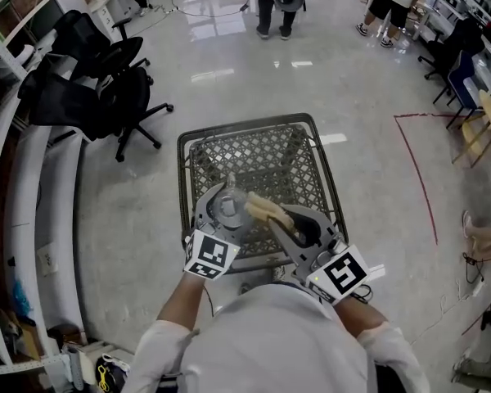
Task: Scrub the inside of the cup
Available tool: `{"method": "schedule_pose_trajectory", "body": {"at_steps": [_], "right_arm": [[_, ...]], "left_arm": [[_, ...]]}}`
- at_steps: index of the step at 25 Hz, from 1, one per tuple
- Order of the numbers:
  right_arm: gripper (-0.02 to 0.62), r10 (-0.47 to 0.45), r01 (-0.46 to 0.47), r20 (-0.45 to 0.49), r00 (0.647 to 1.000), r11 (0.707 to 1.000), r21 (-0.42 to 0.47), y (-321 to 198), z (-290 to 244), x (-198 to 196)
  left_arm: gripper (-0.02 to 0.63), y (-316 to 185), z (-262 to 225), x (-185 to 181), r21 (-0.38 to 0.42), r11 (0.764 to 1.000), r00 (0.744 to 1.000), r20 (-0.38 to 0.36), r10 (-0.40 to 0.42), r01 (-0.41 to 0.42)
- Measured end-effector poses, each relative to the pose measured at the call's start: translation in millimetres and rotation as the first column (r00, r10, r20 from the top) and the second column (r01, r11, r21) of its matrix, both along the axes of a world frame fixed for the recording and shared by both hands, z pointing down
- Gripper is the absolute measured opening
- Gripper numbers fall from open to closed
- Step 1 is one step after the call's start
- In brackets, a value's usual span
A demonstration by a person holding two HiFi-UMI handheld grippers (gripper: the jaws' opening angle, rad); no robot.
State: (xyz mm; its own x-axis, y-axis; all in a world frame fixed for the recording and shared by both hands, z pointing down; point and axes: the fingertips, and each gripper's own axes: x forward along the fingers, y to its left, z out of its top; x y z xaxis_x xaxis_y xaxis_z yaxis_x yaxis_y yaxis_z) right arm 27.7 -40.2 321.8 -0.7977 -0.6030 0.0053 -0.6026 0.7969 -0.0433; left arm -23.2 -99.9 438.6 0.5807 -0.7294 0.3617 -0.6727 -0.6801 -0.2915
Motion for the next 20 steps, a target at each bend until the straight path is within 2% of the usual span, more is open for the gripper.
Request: {"method": "schedule_pose_trajectory", "body": {"at_steps": [8, 16, 20], "right_arm": [[0.086, -0.098, 0.103, -0.105, 0.990, 0.993, 0.051, -5.5, 4.1, -34.1], [0.086, -0.145, 0.154, -0.257, 0.955, 0.988, 0.018, -15.3, 18.5, -49.2], [0.086, -0.189, 0.189, -0.285, 0.940, 0.982, -0.027, -7.3, 26.6, -54.6]], "left_arm": [[0.391, 2.0, -1.1, 0.3, 0.040, 0.999, 0.999, 0.051, -0.003, 0.001], [0.391, 0.2, -4.8, -0.1, 0.062, 0.998, 0.997, 0.070, -0.026, 0.021], [0.391, -0.3, -1.8, 2.3, 0.061, 0.998, 0.996, 0.082, -0.024, 0.019]]}}
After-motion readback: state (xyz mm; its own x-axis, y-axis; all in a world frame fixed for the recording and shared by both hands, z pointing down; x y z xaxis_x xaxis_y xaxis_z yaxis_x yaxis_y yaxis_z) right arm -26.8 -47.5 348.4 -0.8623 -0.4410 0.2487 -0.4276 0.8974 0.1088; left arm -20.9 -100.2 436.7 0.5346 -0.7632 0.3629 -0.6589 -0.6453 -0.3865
